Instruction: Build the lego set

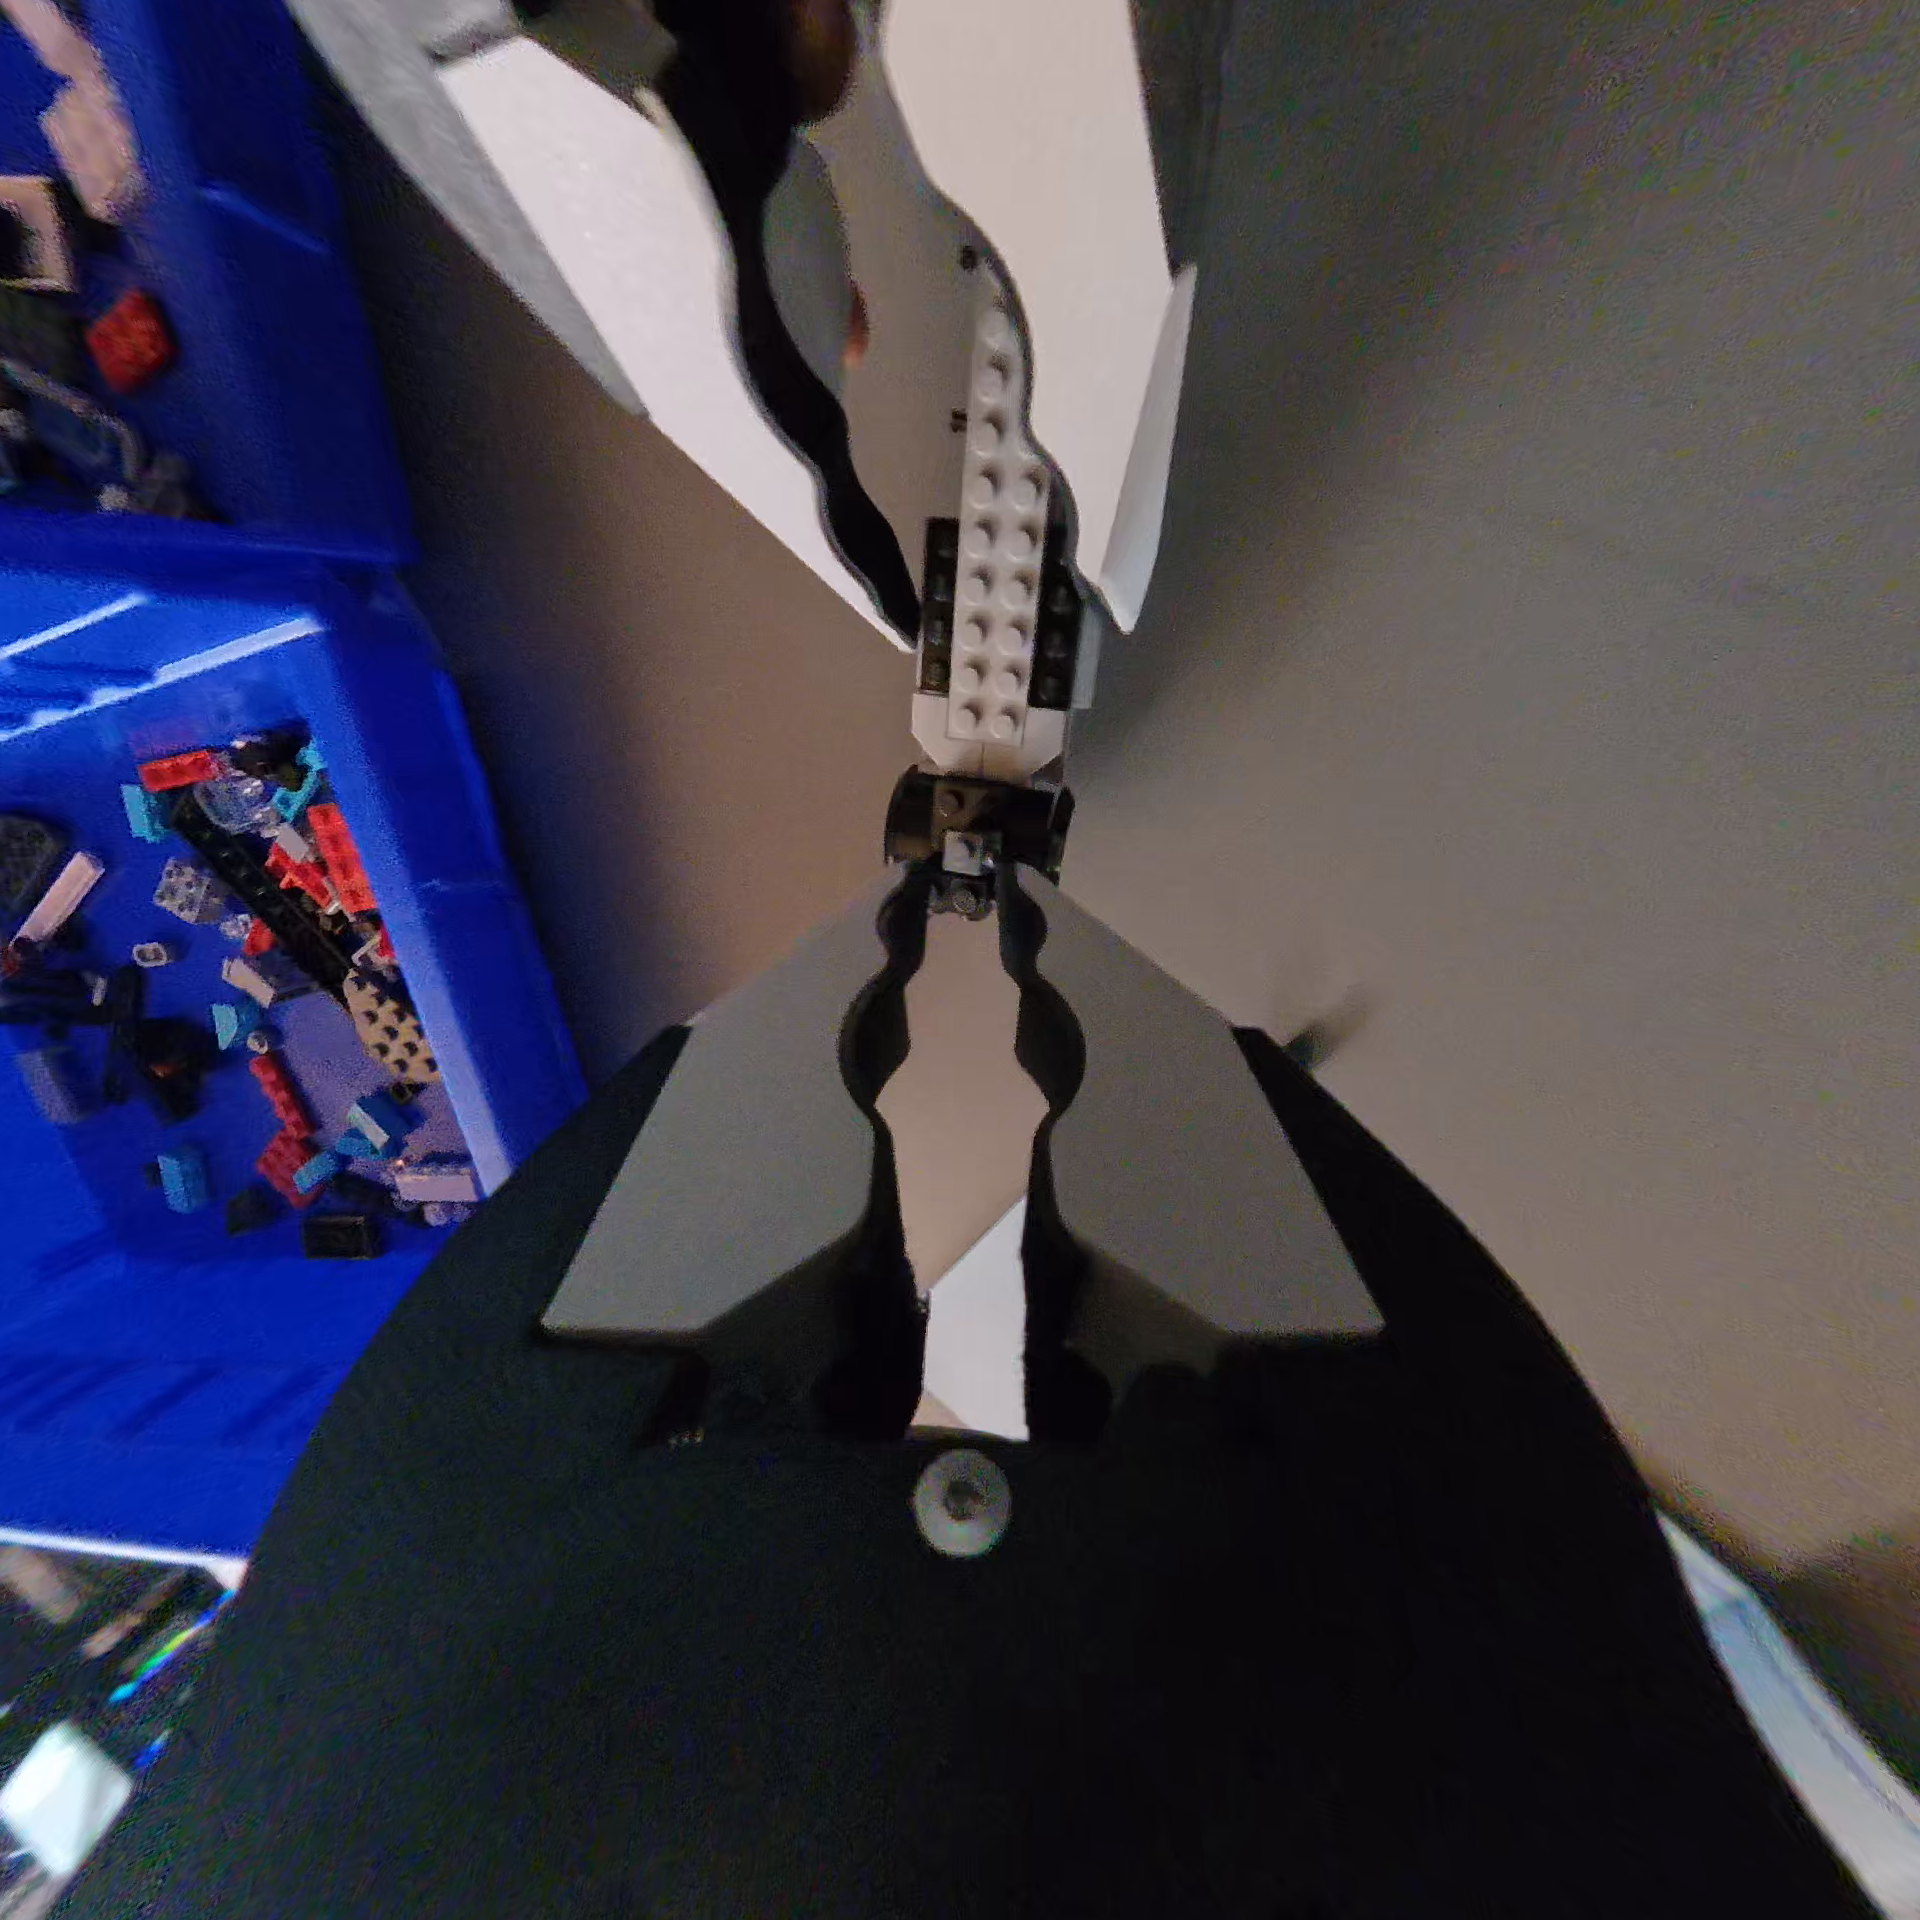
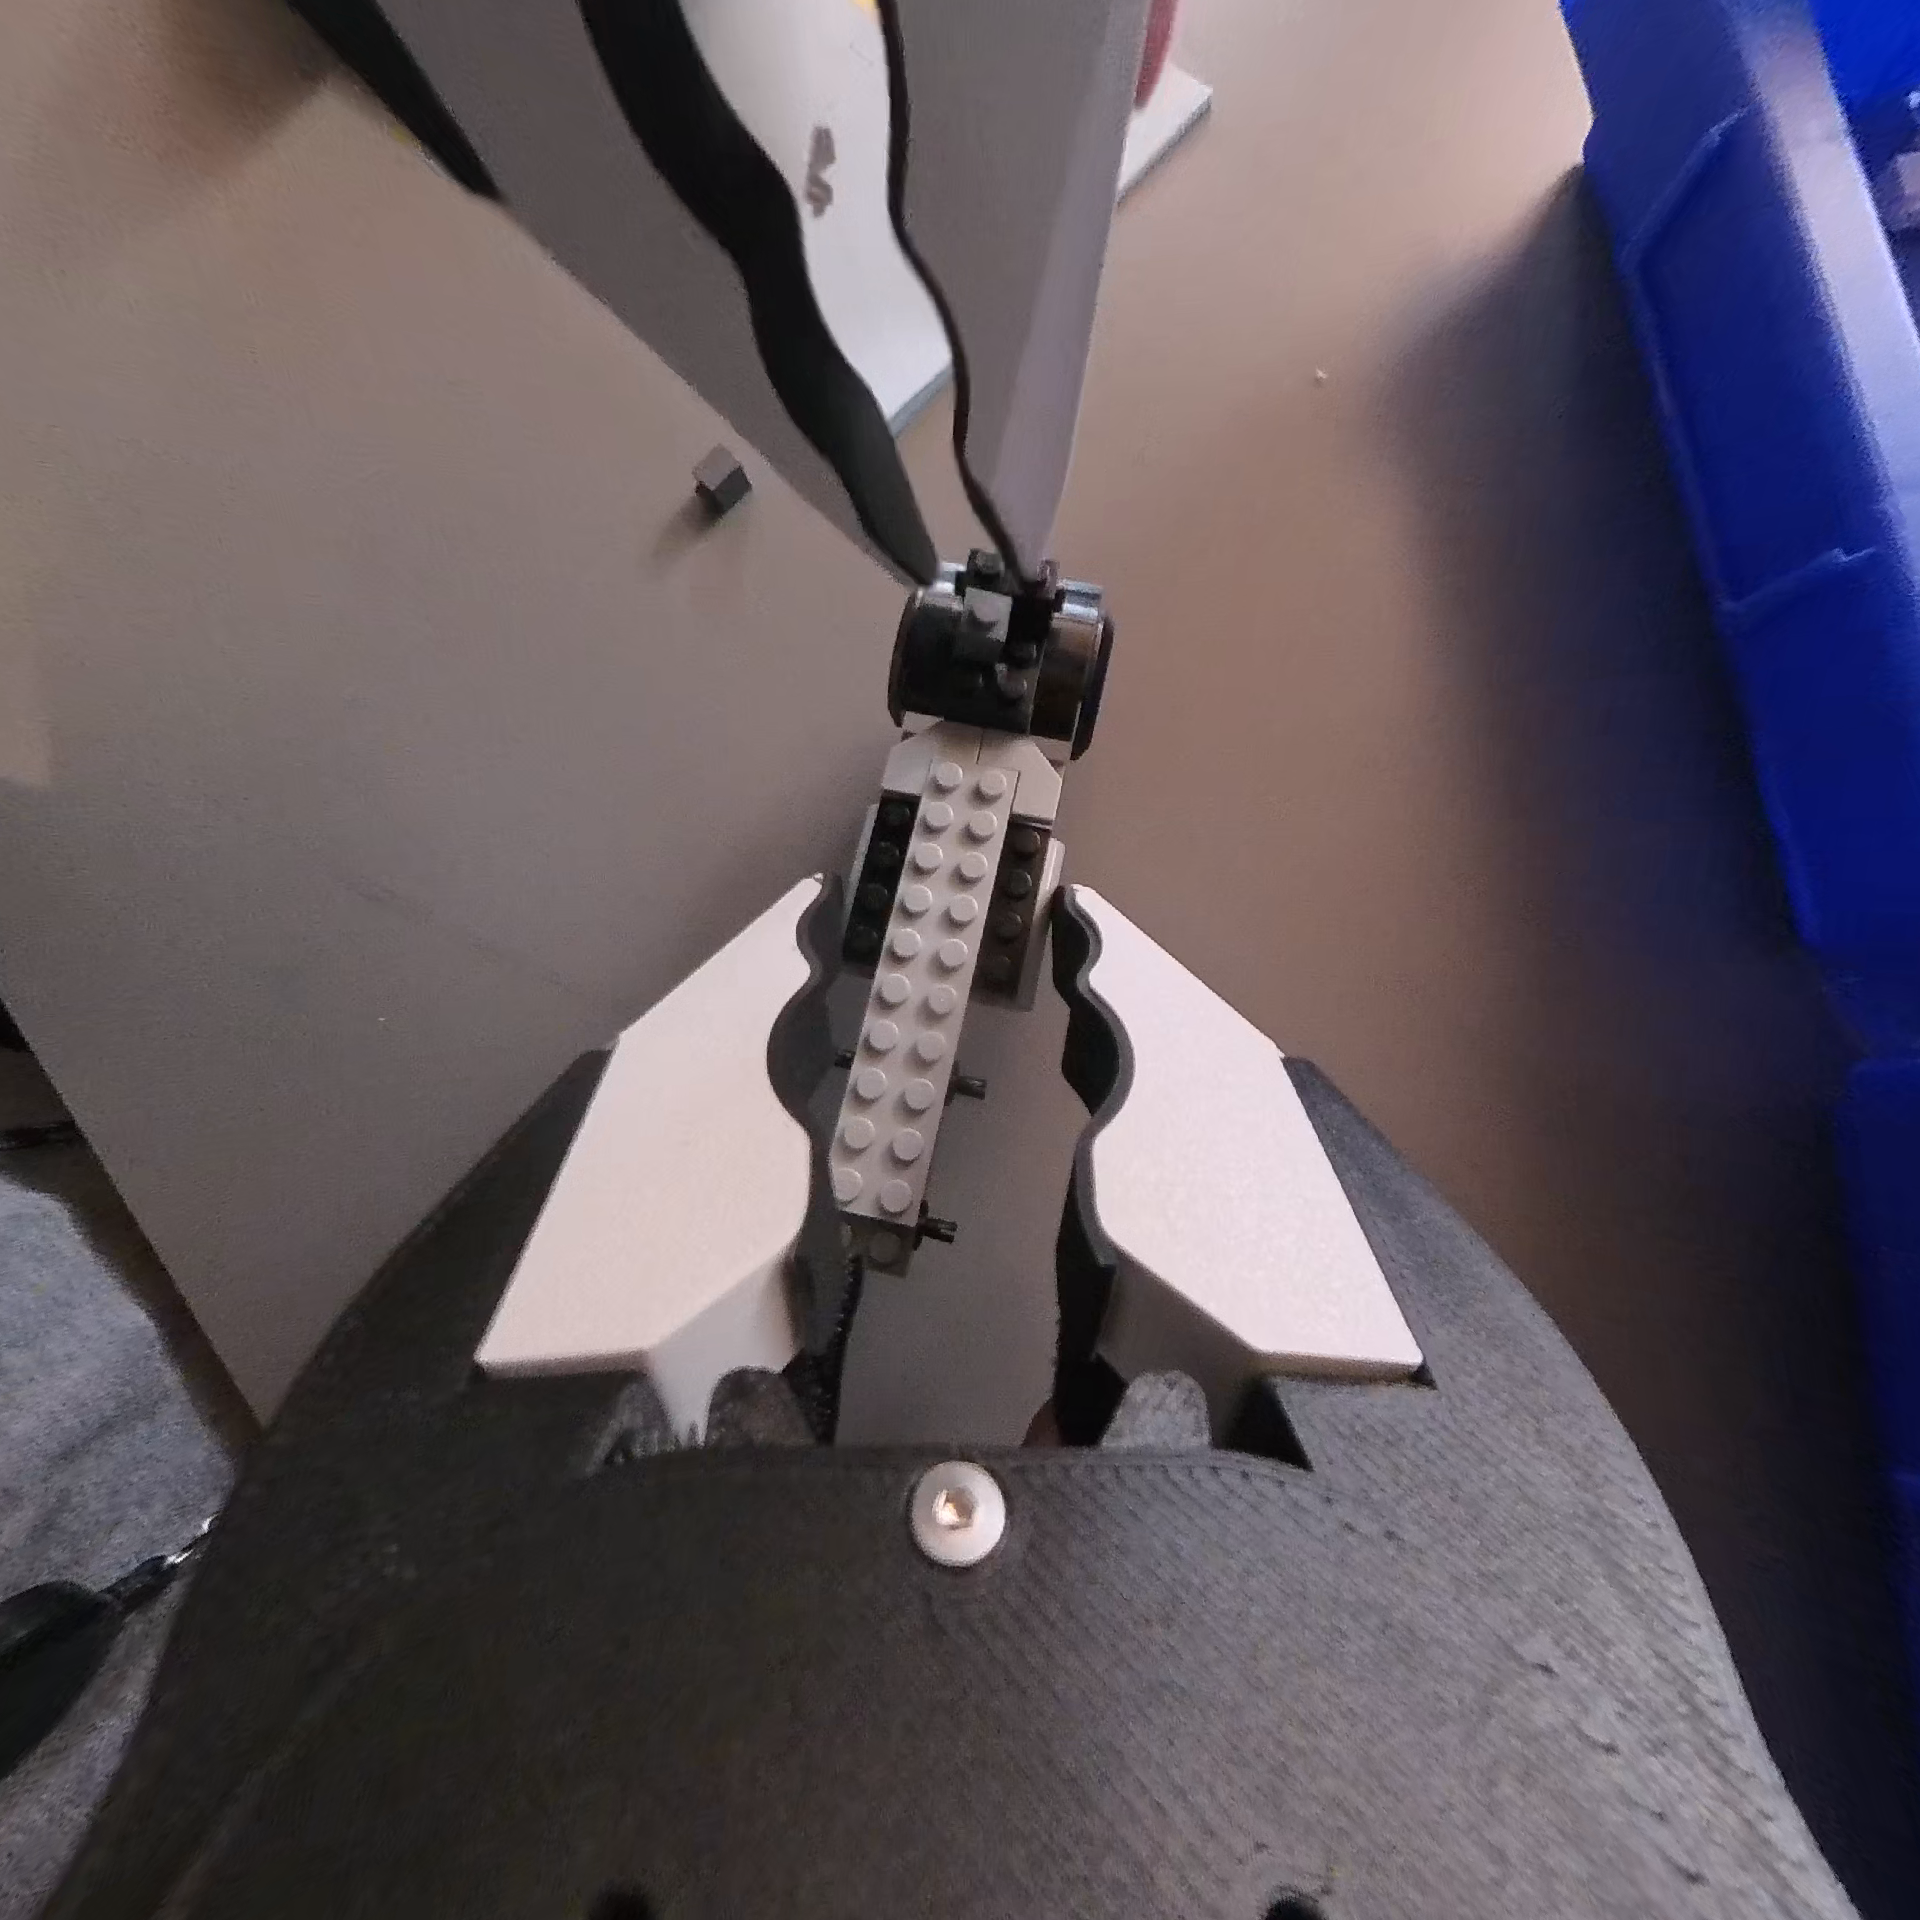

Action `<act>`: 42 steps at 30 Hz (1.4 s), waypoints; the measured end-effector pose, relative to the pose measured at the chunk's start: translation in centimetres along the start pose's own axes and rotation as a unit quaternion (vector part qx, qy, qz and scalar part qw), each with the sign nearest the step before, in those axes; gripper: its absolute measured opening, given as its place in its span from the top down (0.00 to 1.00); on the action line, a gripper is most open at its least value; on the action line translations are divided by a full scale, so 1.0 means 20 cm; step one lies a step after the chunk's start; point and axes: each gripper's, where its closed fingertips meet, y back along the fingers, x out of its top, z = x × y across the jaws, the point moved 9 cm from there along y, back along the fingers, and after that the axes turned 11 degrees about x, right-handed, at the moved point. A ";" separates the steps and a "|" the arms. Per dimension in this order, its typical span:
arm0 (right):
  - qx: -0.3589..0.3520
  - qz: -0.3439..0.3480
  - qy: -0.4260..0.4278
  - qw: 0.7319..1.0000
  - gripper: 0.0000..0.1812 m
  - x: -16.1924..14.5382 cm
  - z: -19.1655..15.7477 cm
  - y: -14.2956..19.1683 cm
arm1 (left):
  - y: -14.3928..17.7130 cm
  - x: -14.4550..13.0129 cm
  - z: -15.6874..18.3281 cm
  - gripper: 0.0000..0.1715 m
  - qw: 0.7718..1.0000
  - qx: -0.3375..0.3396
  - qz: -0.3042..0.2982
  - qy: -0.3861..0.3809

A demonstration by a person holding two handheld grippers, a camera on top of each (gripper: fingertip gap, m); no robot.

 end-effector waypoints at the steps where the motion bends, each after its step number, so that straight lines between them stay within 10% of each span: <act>1: 0.000 0.001 0.000 1.000 0.76 0.00 0.00 0.00 | 0.02 0.00 -0.01 0.90 1.000 0.008 0.016 0.025; 6: 0.000 0.007 -0.004 1.000 0.76 -0.01 0.01 0.01 | 0.08 -0.09 -0.02 0.75 0.943 0.047 0.102 0.314; 12: 0.002 0.007 0.002 1.000 0.76 0.00 0.02 -0.01 | 0.01 -0.23 0.10 0.66 0.669 -0.031 0.255 0.698; 15: 0.000 0.009 0.008 1.000 0.76 0.01 0.02 0.00 | -0.05 -0.27 0.15 0.65 0.593 -0.064 0.270 0.756; 29: -0.016 0.024 0.018 0.999 0.76 0.04 0.01 0.05 | -0.18 -0.29 0.20 0.58 0.527 -0.119 0.257 0.802; 42: -0.022 0.033 0.020 0.999 0.76 0.04 0.01 0.07 | -0.18 -0.28 0.20 0.72 0.494 -0.150 0.312 0.798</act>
